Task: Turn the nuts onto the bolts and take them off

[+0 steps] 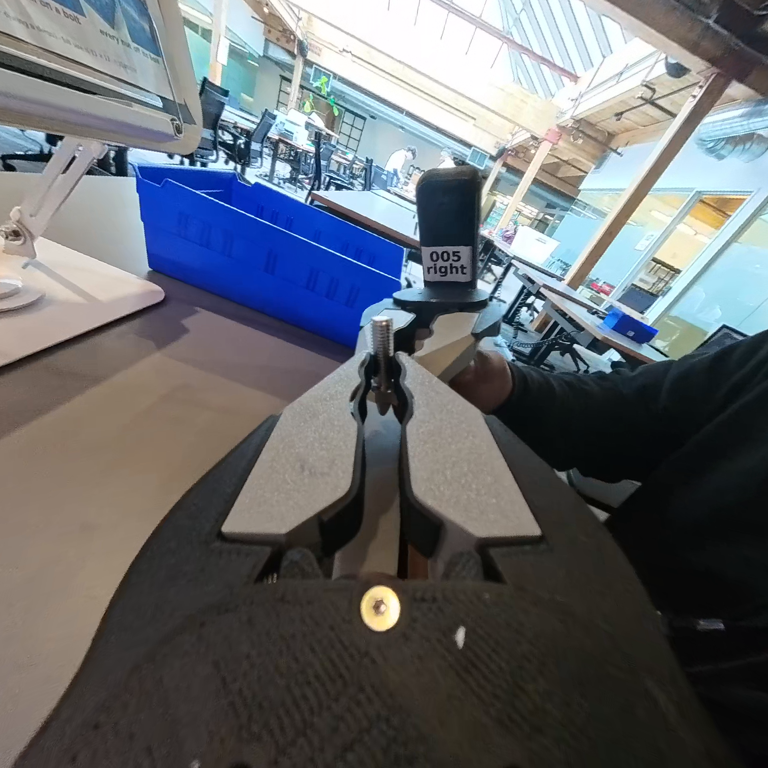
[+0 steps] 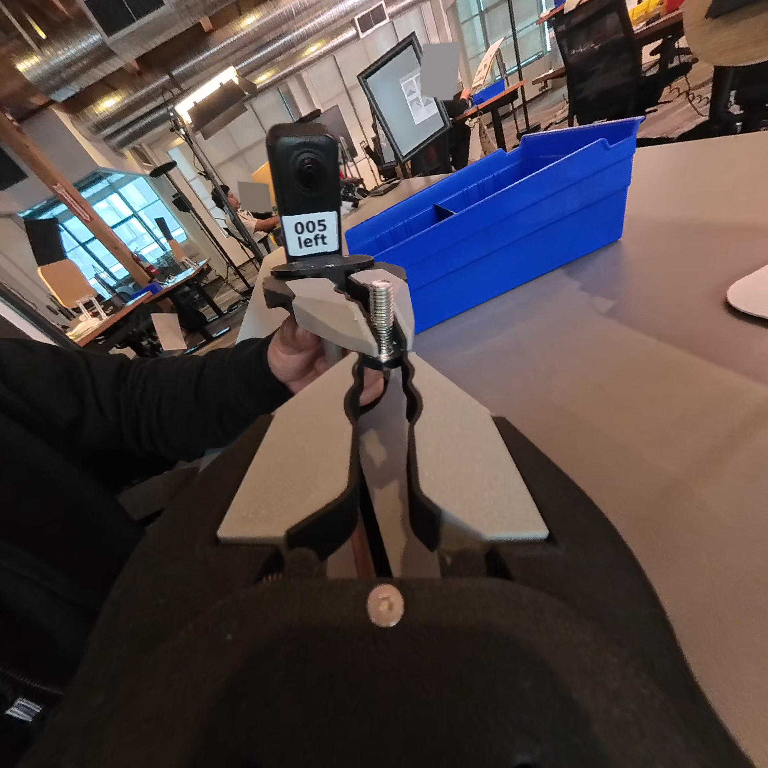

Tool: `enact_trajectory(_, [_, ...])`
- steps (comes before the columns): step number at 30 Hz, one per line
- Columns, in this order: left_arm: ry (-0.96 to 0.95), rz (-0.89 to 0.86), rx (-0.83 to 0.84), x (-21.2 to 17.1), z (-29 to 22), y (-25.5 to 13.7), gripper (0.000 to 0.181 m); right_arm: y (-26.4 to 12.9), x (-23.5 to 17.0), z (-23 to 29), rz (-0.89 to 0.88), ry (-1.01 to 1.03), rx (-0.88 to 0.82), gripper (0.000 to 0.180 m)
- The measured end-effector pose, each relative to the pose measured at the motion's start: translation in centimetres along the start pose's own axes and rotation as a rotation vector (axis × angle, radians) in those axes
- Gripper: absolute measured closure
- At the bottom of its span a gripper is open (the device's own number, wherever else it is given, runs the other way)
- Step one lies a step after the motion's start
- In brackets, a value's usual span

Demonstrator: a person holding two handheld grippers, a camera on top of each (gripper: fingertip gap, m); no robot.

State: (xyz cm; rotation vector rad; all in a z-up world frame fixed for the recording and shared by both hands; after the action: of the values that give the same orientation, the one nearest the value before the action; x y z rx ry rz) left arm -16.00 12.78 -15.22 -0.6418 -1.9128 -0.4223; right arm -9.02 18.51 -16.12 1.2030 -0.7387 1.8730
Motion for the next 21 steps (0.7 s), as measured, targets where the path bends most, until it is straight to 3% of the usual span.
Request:
enact_trajectory(12, [0.035,0.014,0.036,-0.1,0.1,0.0,0.174,0.0,-0.1,-0.2,0.015,-0.015,-0.025,0.165])
enact_trajectory(21, [0.105,0.058,0.167,-0.3,1.4,-0.5,0.174,-1.0,0.1,-0.8,0.059,-0.099,-0.114,0.160])
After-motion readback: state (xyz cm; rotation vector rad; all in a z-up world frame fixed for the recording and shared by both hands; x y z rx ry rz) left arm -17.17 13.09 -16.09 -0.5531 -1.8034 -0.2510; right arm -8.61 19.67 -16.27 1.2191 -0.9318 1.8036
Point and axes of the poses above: each gripper's, where its closed fingertips meet, y out along the fingers, x out of its top, z = x × y across the jaws, the point moved 6 cm from there along -y, back along the fingers, and after that the axes turned 2 degrees about -y, right-handed, at the moved point
